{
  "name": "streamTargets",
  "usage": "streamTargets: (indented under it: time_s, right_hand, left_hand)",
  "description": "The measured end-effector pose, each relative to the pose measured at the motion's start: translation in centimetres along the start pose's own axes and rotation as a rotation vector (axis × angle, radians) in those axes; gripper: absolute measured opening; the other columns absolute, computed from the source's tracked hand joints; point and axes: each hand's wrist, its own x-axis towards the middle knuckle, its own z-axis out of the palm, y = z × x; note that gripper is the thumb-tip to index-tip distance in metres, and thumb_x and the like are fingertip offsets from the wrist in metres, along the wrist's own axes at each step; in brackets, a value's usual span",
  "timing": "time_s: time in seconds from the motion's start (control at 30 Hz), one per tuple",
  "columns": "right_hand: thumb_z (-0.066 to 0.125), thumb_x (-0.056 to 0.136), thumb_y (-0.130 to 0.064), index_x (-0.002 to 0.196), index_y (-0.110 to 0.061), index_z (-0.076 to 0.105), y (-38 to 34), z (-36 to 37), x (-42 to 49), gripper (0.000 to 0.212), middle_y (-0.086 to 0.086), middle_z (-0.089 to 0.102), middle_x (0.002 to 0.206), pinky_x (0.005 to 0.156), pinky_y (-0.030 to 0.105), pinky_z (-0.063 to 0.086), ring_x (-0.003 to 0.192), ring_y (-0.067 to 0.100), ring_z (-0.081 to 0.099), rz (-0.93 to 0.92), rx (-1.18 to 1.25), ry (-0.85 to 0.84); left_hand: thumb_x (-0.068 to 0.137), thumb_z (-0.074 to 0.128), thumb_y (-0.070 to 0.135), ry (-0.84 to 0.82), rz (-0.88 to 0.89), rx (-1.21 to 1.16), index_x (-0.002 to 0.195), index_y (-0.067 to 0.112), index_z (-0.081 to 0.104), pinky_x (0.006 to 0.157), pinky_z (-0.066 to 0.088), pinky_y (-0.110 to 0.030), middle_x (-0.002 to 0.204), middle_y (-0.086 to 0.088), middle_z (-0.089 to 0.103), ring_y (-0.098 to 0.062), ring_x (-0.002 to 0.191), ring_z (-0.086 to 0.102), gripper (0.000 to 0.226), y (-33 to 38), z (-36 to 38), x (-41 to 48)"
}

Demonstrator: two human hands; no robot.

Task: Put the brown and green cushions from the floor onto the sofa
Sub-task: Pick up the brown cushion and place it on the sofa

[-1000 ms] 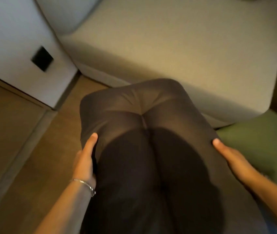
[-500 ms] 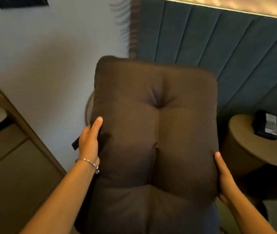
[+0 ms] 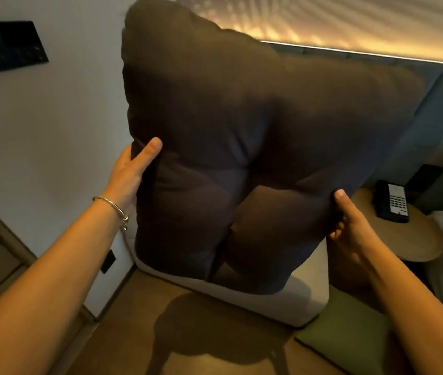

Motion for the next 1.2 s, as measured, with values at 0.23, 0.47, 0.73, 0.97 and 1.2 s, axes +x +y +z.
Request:
streamTargets:
  time_s: [0.23, 0.47, 0.73, 0.97, 1.2]
  right_hand:
    - [0.055, 0.055, -0.070, 0.134, -0.032, 0.034, -0.3, 2.0, 5.0, 0.091, -0.004, 0.045, 0.139, 0.094, 0.038, 0.036, 0.131, 0.023, 0.036, -0.027, 0.028, 0.001]
    - [0.061, 0.037, -0.081, 0.142, -0.027, 0.025, -0.2, 6.1, 12.1, 0.124, -0.003, 0.035, 0.144, 0.106, 0.049, 0.026, 0.130, 0.022, 0.032, -0.011, 0.015, 0.045]
    - [0.062, 0.039, -0.079, 0.143, -0.027, 0.024, -0.3, 11.8, 20.0, 0.122, -0.001, 0.032, 0.149, 0.111, 0.050, 0.021, 0.134, 0.020, 0.028, -0.038, 0.078, 0.218]
    - [0.060, 0.042, -0.080, 0.145, -0.027, 0.019, -1.0, 12.8, 26.6, 0.123, 0.003, 0.023, 0.155, 0.109, 0.052, 0.022, 0.140, 0.027, 0.022, -0.014, 0.070, 0.240]
    - [0.059, 0.042, -0.082, 0.146, -0.028, 0.012, -1.0, 12.5, 35.9, 0.126, 0.003, 0.018, 0.157, 0.110, 0.056, 0.018, 0.142, 0.028, 0.017, 0.005, 0.074, 0.215]
  left_hand:
    - [0.048, 0.068, 0.069, -0.001, -0.033, 0.016, 0.135, 0.029, 0.043, 0.096, 0.042, -0.028, 0.134, 0.011, 0.052, -0.011, 0.119, 0.050, 0.099, -2.3, 0.3, 4.7]
    - [0.049, 0.069, 0.066, -0.033, -0.120, -0.027, 0.135, 0.028, 0.043, 0.100, 0.042, -0.031, 0.135, 0.009, 0.052, -0.012, 0.121, 0.050, 0.098, -5.2, -1.6, 12.9]
    - [0.053, 0.072, 0.062, -0.180, -0.217, 0.025, 0.119, 0.037, 0.047, 0.090, 0.043, -0.029, 0.112, 0.022, 0.056, -0.006, 0.108, 0.051, 0.074, -6.4, -3.9, 25.2]
    - [0.044, 0.066, 0.071, -0.159, -0.236, 0.039, 0.125, 0.030, 0.048, 0.082, 0.045, -0.028, 0.108, 0.020, 0.057, -0.003, 0.097, 0.054, 0.092, -7.7, -2.0, 33.4]
    - [0.041, 0.069, 0.072, -0.209, -0.291, 0.096, 0.135, 0.034, 0.035, 0.100, 0.040, -0.051, 0.135, 0.008, 0.048, -0.024, 0.125, 0.044, 0.108, -9.9, -0.4, 41.7]
